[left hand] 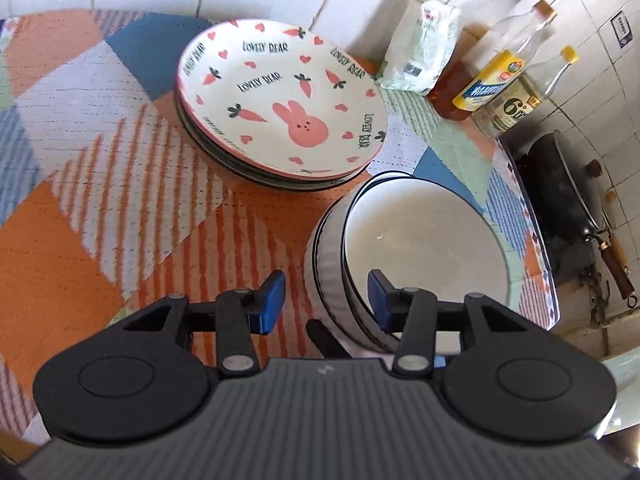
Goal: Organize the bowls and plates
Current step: 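Grasp the stack of white bowls by the rim with both grippers, then carry the white bowl stack onto the pink bunny plate stack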
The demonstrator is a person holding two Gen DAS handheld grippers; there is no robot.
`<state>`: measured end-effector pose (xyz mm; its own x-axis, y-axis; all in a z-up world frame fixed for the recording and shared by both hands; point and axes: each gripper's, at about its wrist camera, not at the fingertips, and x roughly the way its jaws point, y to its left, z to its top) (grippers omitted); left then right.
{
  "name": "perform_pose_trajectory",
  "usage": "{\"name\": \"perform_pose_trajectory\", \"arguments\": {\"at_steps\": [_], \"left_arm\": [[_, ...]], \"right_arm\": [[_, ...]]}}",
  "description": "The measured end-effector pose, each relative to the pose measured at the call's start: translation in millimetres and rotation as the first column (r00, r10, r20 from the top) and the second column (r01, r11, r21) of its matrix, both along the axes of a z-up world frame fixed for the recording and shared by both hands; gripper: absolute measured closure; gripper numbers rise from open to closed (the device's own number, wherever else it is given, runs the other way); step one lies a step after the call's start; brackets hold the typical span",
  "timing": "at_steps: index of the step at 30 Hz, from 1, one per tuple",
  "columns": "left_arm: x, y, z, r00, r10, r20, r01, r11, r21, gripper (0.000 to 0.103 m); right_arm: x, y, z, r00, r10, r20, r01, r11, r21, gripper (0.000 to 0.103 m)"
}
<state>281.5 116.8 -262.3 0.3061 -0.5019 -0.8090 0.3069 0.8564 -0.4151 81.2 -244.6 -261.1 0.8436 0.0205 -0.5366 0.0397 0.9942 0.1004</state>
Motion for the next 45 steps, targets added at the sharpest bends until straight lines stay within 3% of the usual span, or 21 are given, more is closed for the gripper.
{"name": "perform_pose_trajectory", "arguments": {"at_steps": [4,13,18,23,28,35,39,45], "left_arm": [[12,-7,-18,0.998,-0.023,-0.067,0.020,0.999,-0.041,0.065],[21,-11,-30,0.999,-0.001,-0.053,-0.003,0.997,-0.073,0.065],[18,-25,-24,0.993,-0.114,-0.018,0.114,0.993,-0.005,0.060],[12,-28,-21,0.992,-0.125,-0.019,0.125,0.992,-0.003,0.059],[2,-27,-6,0.990,-0.139,-0.008,0.139,0.990,-0.002,0.059],[-7,-16,41,0.994,-0.098,0.043,0.100,0.994,-0.048,0.059],[1,-10,65,0.994,-0.088,0.070,0.094,0.993,-0.073,0.059],[23,-5,81,0.994,-0.033,0.101,0.040,0.997,-0.067,0.059]], "right_arm": [[5,1,-2,1.000,0.006,0.013,-0.006,1.000,0.000,0.006],[12,6,1,1.000,0.013,-0.019,-0.013,1.000,-0.009,0.002],[11,3,6,0.997,0.061,-0.050,-0.062,0.998,-0.015,0.003],[2,3,10,0.998,0.036,-0.052,-0.036,0.999,-0.002,0.003],[-8,6,21,0.998,0.037,-0.041,-0.038,0.999,-0.017,0.003],[-1,0,68,0.997,0.076,-0.001,-0.076,0.996,-0.043,0.003],[7,3,90,0.993,0.111,0.033,-0.106,0.988,-0.110,0.003],[42,-3,106,0.985,0.164,0.053,-0.157,0.982,-0.109,0.003]]}}
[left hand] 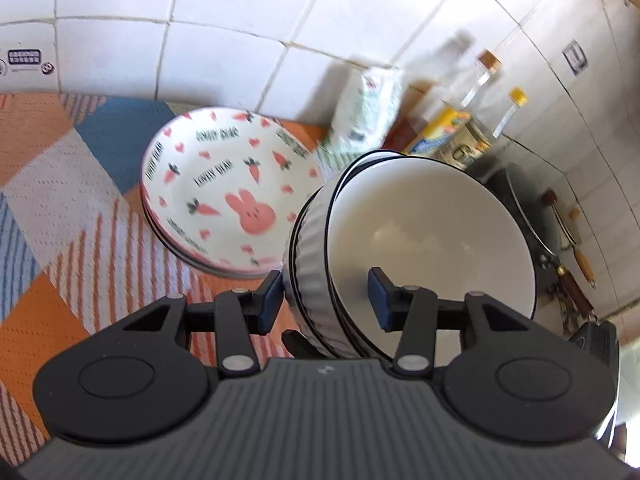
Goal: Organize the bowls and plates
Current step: 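Carry the white bowl stack onto the pink bunny plate stack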
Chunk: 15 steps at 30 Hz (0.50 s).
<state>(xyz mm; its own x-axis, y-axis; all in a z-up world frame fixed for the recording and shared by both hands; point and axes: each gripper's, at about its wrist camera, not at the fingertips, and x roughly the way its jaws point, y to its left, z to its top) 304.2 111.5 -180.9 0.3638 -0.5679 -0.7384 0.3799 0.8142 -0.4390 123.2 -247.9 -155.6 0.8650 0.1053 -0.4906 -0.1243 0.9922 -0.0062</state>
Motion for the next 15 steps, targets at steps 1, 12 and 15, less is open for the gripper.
{"name": "perform_pose_trajectory", "arguments": {"at_steps": [1,12,15], "left_arm": [[6,0,0,1.000,0.012,-0.001,-0.012,1.000,0.002,0.059],[67,10,-25,0.989,0.148,-0.021,-0.148,0.989,0.032,0.059],[80,10,-31,0.987,0.160,-0.025,-0.160,0.987,0.035,0.059]], "right_arm": [[6,2,0,1.000,0.011,-0.002,-0.011,1.000,0.001,0.003],[84,-10,-20,0.986,0.161,-0.051,-0.161,0.987,0.005,0.003],[103,-15,-24,0.980,0.189,-0.065,-0.187,0.982,0.027,0.003]]}}
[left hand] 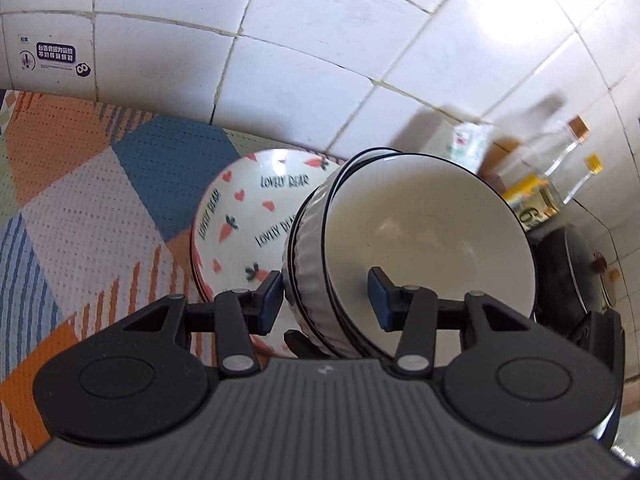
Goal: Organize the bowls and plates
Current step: 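Carry the white bowl stack onto the pink bunny plate stack, then lower the bowl stack onto the plates and open both grippers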
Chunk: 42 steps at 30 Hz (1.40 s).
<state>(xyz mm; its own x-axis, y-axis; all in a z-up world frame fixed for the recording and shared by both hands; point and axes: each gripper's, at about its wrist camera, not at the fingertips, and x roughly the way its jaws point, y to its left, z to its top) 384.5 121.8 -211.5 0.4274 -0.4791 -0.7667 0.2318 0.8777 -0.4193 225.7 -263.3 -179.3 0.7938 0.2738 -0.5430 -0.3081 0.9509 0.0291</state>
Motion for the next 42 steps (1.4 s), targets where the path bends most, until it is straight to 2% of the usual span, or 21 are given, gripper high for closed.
{"name": "perform_pose_trajectory", "arguments": {"at_steps": [4,6,12,17,23,25,28,31,37,42], "left_arm": [[13,-8,-8,1.000,-0.010,0.012,0.010,0.999,0.038,0.059],[22,-12,-14,1.000,-0.022,-0.013,0.023,0.998,0.055,0.059],[39,-11,-33,0.996,0.004,-0.091,-0.003,1.000,0.006,0.059],[44,-13,-44,0.993,0.005,-0.119,-0.004,1.000,0.009,0.059],[44,-12,-45,0.995,0.010,-0.102,-0.010,1.000,0.001,0.059],[45,-14,-44,0.996,-0.025,-0.084,0.027,0.999,0.027,0.059],[45,-13,-43,0.996,-0.022,-0.082,0.026,0.999,0.038,0.059],[41,-13,-36,0.998,-0.021,-0.061,0.026,0.997,0.071,0.058],[25,-11,-19,0.999,-0.028,-0.024,0.030,0.996,0.089,0.055],[9,-6,-2,0.999,-0.031,-0.010,0.032,0.997,0.074,0.052]], "right_arm": [[20,-4,-9,1.000,0.008,-0.019,-0.008,1.000,0.007,0.003],[25,-4,-16,1.000,0.014,-0.025,-0.014,1.000,-0.013,0.003],[43,-5,-26,0.997,0.026,-0.075,-0.029,0.999,-0.032,0.003],[53,3,-34,0.994,0.030,-0.106,-0.034,0.998,-0.043,0.003],[56,6,-33,0.995,-0.003,-0.104,0.001,1.000,-0.019,0.003],[61,7,-35,0.991,-0.007,-0.134,0.004,1.000,-0.023,0.003],[67,9,-34,0.986,-0.026,-0.167,0.024,1.000,-0.013,0.004],[59,17,-28,0.984,-0.070,-0.165,0.064,0.997,-0.041,0.004],[27,23,-17,0.980,-0.127,-0.151,0.121,0.992,-0.045,0.004],[-1,21,-11,0.978,-0.164,-0.128,0.162,0.986,-0.031,0.004]]}}
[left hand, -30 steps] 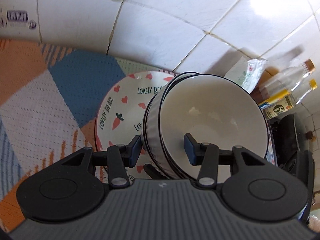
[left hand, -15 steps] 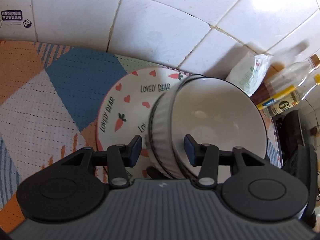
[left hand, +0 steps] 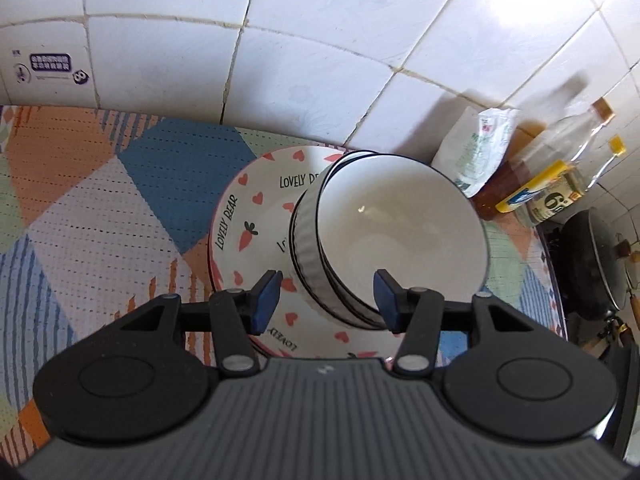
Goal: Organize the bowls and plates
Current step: 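Lower the bowl stack onto the plates and open both grippers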
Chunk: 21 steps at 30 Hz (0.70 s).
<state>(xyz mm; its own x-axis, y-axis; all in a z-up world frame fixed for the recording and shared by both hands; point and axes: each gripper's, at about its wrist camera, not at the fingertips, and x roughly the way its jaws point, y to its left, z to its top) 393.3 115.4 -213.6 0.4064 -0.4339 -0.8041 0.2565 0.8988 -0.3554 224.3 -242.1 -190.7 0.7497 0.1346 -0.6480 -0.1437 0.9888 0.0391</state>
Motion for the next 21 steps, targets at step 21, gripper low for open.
{"name": "perform_pose_trajectory", "arguments": {"at_steps": [21], "left_arm": [[-99,21,82,0.986,-0.118,0.117,0.107,0.990,0.091,0.051]], "right_arm": [[-78,14,79,0.963,-0.265,-0.050,0.263,0.964,-0.041,0.004]]}}
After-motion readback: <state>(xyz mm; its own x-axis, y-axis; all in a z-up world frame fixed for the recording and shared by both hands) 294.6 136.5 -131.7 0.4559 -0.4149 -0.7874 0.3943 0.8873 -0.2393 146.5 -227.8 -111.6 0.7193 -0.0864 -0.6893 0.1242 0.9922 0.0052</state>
